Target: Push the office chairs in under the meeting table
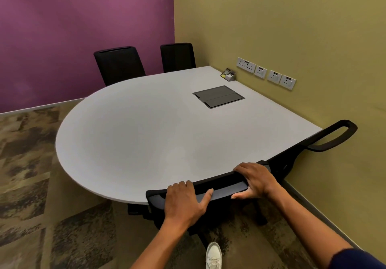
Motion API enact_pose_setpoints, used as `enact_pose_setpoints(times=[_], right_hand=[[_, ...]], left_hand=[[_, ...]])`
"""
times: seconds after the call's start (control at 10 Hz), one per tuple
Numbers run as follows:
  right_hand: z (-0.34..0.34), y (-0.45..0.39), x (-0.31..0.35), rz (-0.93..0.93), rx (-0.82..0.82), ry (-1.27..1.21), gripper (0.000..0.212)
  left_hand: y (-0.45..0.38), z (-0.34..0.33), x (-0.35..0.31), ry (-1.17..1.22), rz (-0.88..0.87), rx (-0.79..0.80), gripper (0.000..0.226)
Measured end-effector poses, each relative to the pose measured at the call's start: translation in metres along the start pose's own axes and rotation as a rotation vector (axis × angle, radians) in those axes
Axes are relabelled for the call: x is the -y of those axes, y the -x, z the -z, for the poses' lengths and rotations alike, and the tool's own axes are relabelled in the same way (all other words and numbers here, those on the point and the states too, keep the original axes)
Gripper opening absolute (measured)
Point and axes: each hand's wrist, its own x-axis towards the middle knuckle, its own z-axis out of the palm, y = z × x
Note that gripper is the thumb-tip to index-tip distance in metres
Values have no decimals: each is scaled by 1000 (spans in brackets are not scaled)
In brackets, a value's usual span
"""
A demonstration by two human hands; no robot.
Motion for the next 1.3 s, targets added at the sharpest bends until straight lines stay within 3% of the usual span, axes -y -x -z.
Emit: enact_pose_setpoints(times=[0.8,1.0,1.2,1.3], right_hand=[[3,0,9,-29,-10,-42,106],[8,13,13,-60,19,-196,96],[5,14,29,-68,-25,-317,99],[11,-3,47,-39,-63,-398,87]], left_hand=[[-2,4,6,7,22,-28,84],[1,2,9,81,16,12,87],[23,-1,14,94,119,-59,86],[36,0,27,113,162,-89,85]])
